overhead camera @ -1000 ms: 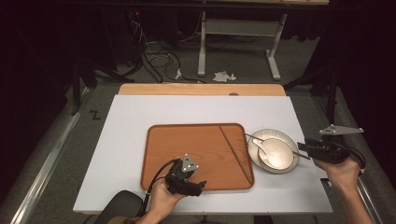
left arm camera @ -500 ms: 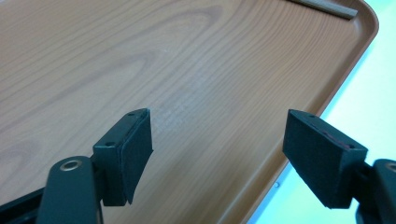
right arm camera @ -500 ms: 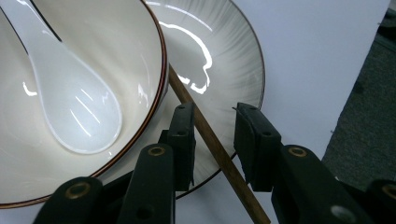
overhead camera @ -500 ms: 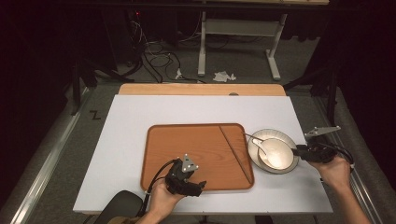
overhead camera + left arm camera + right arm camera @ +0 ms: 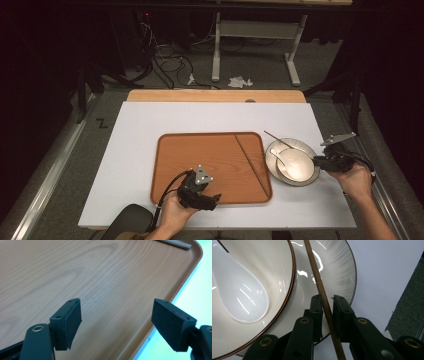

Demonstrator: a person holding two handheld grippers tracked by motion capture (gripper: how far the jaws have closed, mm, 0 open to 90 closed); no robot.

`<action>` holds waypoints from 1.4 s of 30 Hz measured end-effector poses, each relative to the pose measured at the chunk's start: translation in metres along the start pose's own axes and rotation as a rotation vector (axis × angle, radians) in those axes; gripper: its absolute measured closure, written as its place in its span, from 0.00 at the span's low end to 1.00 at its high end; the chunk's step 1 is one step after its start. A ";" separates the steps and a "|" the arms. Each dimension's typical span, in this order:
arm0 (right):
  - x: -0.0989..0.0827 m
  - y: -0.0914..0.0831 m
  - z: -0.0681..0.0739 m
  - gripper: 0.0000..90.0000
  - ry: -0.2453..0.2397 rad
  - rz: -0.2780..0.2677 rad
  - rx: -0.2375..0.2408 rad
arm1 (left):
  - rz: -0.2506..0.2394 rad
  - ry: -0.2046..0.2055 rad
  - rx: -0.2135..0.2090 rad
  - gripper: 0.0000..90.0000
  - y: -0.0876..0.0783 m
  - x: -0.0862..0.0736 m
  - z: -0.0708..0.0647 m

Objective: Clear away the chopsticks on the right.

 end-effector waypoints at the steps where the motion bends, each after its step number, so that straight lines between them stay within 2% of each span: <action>1: 0.000 0.001 -0.001 0.89 0.001 -0.003 -0.005 | 0.001 0.001 0.001 0.27 0.000 0.000 0.000; 7: -0.001 0.002 -0.003 0.94 0.000 -0.002 -0.012 | -0.001 -0.003 -0.003 0.27 0.000 0.000 0.000; 17: -0.001 0.002 -0.001 0.95 0.016 -0.019 -0.042 | 0.002 -0.003 -0.005 0.27 0.001 0.001 0.000; 22: -0.001 -0.003 -0.001 0.95 0.035 -0.059 -0.060 | -0.001 0.002 -0.002 0.27 0.000 0.000 0.000; 32: 0.000 -0.021 -0.001 0.95 0.075 -0.123 -0.055 | -0.006 0.001 -0.005 0.27 -0.001 0.001 0.000; 34: 0.001 -0.027 0.002 0.95 0.077 -0.141 -0.053 | -0.003 0.000 -0.003 0.27 -0.001 0.001 0.000; 37: 0.003 -0.040 0.010 0.95 0.089 -0.163 -0.074 | -0.001 -0.002 -0.007 0.27 0.000 0.001 0.001; 42: 0.010 -0.059 0.035 0.95 0.066 -0.204 -0.072 | -0.001 0.006 -0.002 0.27 0.000 0.001 0.000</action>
Point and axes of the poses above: each handheld gripper's, and its own axes: y roughly forward along the jaws, x roughly out of its top, z roughly to its left, the point moved 5 cm from there along y, roughly forward along the jaws, and after that the axes turned 3 degrees about -y, right-handed, at the moved point
